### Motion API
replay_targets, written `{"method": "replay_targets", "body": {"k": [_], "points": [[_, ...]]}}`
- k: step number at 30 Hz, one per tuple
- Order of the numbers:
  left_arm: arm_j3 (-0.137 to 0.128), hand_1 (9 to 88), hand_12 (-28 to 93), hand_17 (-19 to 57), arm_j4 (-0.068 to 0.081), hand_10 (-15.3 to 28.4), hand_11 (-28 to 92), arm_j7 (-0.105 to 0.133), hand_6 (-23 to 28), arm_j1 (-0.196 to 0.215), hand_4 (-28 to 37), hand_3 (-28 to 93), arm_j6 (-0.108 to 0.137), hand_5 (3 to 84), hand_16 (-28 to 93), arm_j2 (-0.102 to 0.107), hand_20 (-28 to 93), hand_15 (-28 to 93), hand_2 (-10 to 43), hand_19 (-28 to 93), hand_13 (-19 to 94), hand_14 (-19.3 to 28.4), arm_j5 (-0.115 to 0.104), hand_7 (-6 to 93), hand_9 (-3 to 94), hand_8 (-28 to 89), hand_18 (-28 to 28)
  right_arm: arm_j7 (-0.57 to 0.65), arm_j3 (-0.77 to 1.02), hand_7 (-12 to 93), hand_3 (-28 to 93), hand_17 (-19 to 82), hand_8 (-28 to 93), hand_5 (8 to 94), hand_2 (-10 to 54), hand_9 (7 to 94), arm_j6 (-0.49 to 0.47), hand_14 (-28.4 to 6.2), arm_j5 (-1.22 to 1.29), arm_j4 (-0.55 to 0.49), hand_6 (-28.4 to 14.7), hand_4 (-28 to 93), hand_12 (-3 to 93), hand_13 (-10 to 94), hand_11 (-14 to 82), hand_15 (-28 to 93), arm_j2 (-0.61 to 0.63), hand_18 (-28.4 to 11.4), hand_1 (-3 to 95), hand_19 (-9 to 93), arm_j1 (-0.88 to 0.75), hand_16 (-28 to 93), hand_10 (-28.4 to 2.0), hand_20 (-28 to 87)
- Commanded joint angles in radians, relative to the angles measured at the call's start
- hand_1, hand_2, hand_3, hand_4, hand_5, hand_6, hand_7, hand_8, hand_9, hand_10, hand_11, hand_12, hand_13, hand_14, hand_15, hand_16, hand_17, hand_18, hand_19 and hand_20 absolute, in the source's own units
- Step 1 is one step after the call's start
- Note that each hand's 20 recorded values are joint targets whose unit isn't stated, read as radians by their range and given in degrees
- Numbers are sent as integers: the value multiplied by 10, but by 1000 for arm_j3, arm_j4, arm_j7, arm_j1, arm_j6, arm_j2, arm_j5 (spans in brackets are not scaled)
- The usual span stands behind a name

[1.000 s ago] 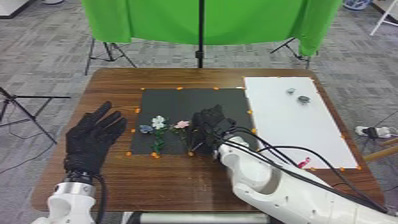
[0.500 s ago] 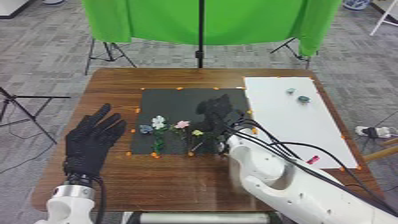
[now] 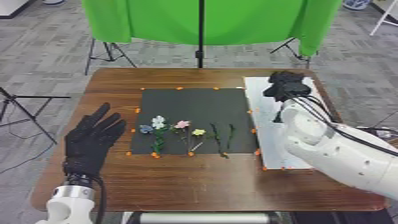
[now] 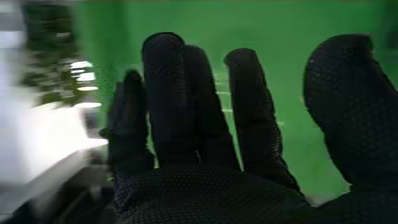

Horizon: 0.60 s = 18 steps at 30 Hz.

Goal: Arrange flowers

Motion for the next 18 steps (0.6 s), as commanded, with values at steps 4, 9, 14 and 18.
{"method": "replay_targets", "body": {"k": [4,9,14,18], "points": [[28,203,100,-102,50,203,248,-8,96,-40,-283,784,-8,373,-96,-15,98,497,101,555,234,269,-5,107,334,-94,248,74,206,171,823,197,-143,513,-95,508,-161,-131,15,100,13,-283,127,514,166,646,6,-239,319,764,-112,64,-180,396],[55,202,100,-102,90,202,246,-37,94,-111,-283,785,-6,373,-95,-30,99,496,100,552,235,268,24,105,335,-93,248,75,235,176,823,194,-144,517,-95,517,-181,-127,-1,111,20,-283,127,529,162,636,-13,-238,317,761,-157,62,-177,384],[78,200,100,-102,103,200,244,-52,92,-156,-283,786,-21,373,-94,-20,100,494,99,549,234,267,23,103,334,-93,247,76,239,177,827,198,-146,523,-95,533,-207,-123,-8,124,22,-283,127,548,160,628,-34,-236,319,765,-166,65,-172,380],[89,201,100,-102,105,199,243,-57,92,-168,-283,785,-20,373,-93,-7,102,494,100,549,233,267,17,102,333,-92,247,71,242,183,829,208,-147,540,-95,573,-215,-108,-33,144,32,-283,129,582,170,614,-50,-234,336,774,-180,69,-158,379]]}}
